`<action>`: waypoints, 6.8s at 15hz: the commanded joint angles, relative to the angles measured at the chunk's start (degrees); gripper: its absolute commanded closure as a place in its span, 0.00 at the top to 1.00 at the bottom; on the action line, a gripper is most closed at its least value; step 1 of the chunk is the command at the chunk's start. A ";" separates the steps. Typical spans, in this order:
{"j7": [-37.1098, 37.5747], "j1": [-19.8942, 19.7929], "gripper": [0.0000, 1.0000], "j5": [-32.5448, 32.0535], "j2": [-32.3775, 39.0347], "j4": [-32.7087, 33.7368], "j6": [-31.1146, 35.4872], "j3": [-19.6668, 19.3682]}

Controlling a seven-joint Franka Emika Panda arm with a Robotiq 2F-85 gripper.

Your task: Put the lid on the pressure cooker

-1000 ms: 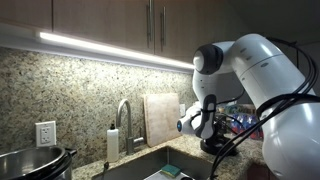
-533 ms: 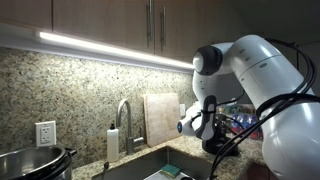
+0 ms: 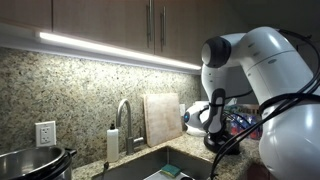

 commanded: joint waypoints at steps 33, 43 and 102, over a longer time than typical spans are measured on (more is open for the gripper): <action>-29.53 21.36 0.07 -10.88 -40.77 -26.20 -2.88 12.78; -29.40 25.92 0.06 -5.84 -54.10 -31.31 3.84 13.87; -40.31 40.22 0.06 -10.14 -44.39 -14.62 33.15 29.02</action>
